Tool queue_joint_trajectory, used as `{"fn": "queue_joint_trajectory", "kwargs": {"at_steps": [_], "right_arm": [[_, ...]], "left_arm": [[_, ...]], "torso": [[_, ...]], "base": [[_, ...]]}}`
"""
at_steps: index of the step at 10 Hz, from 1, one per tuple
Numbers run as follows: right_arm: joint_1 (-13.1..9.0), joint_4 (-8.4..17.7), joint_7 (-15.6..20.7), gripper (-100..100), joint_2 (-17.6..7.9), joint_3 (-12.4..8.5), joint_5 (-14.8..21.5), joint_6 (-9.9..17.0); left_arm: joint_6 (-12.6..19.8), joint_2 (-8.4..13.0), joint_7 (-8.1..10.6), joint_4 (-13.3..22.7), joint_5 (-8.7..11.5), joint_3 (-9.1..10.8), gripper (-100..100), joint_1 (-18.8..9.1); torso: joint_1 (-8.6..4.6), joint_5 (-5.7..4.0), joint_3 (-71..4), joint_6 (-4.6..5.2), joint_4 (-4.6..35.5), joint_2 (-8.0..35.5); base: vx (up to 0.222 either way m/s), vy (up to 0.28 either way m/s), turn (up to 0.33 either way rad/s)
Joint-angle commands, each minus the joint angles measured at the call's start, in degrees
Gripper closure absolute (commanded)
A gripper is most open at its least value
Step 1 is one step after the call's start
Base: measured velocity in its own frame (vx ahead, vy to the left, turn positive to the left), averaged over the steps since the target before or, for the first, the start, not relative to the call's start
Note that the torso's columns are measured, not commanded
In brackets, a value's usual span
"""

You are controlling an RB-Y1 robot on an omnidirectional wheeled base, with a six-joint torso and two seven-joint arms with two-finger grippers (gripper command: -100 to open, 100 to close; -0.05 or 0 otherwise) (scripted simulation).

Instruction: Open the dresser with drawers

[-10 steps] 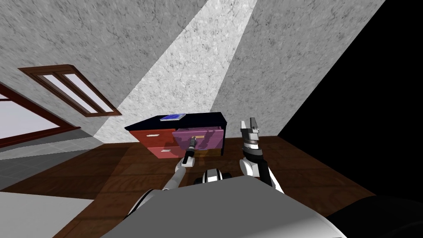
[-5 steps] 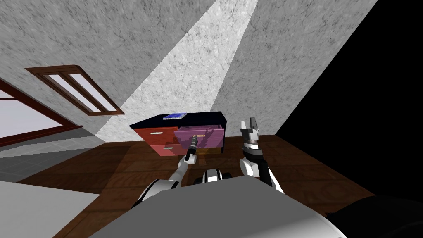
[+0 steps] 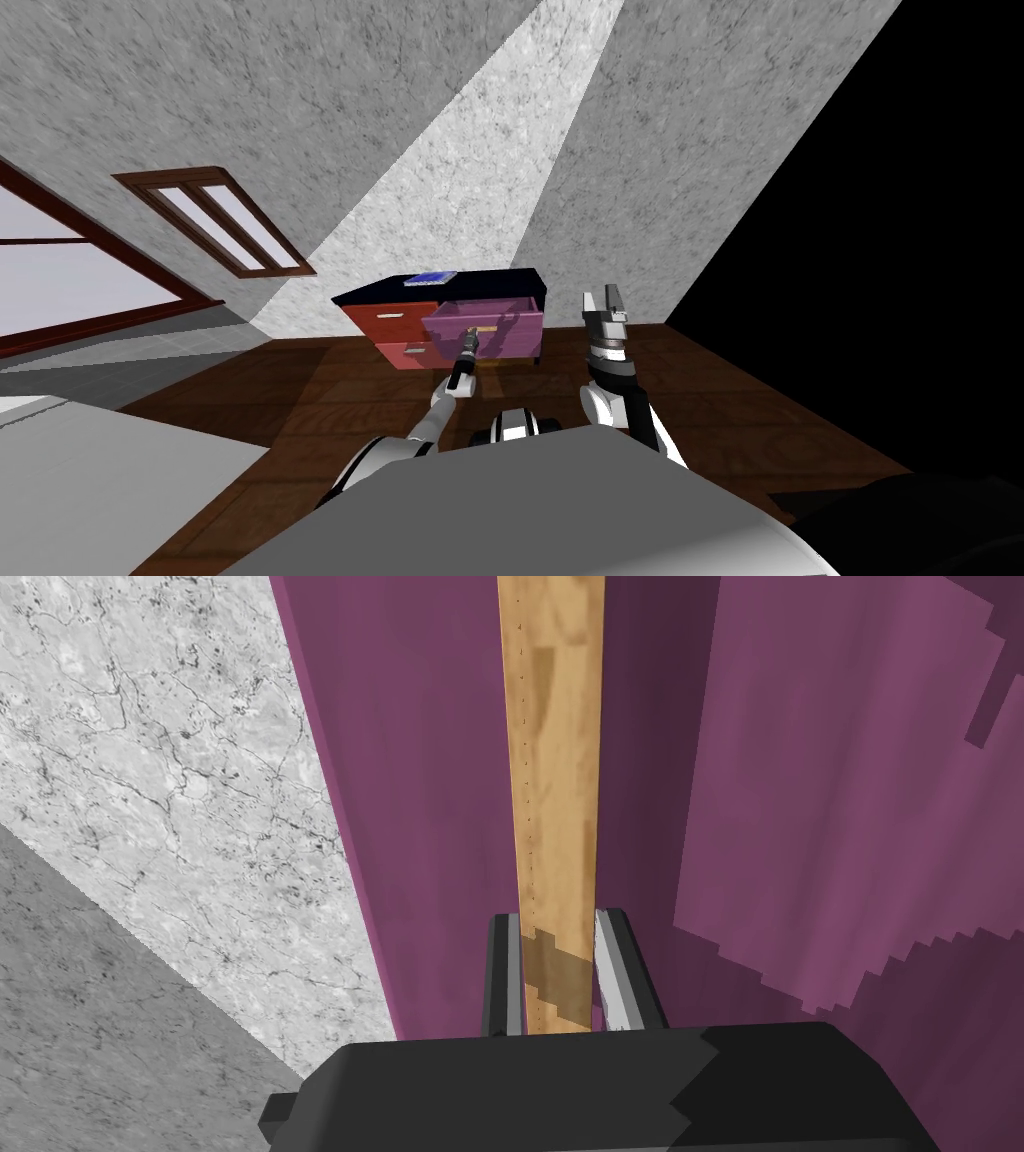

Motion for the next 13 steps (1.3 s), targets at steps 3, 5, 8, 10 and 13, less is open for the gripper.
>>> {"fn": "queue_joint_trajectory", "kwargs": {"at_steps": [3, 5, 8, 10, 13], "right_arm": [[0.03, -0.01, 0.0, 0, 0.0, 0.0, 0.0, -0.01], [0.03, -0.01, 0.0, 0, 0.0, 0.0, 0.0, -0.01], [0.02, 0.0, 0.0, 0, 0.0, 0.0, 0.0, -0.01], [0.02, -0.01, 0.0, 0, 0.0, 0.0, 0.0, -0.01], [0.03, -0.01, 0.0, 0, 0.0, 0.0, 0.0, -0.01]], "left_arm": [[2.02, 0.17, 0.1, -0.24, 0.08, 0.2, -100, -1.4], [4.78, 0.51, 0.3, -0.66, 0.24, 0.57, -100, -3.85], [7.53, 0.86, 0.5, -1.08, 0.4, 0.95, -100, -6.29], [8.1, 0.97, 0.59, -0.52, 0.48, 1.07, -100, -7.31], [8.38, 0.98, 0.65, -0.28, 0.49, 1.08, 0, -7.36]], "torso": [[-0.13, -0.1, -0.15, -0.05, 0.08, -0.25], [-0.06, -0.09, -0.05, -0.06, 0.14, -0.08], [-0.08, -0.09, 0.04, -0.07, 0.16, 0.05], [-0.09, -0.11, 0.04, -0.09, 0.22, 0.08], [-0.09, -0.1, -0.01, -0.07, 0.17, -0.02]], "base": [[-0.043, 0.0, 0.013], [-0.044, 0.0, 0.025], [-0.055, 0.0, 0.017], [-0.055, -0.002, 0.017], [0.0, 0.0, 0.0]]}}
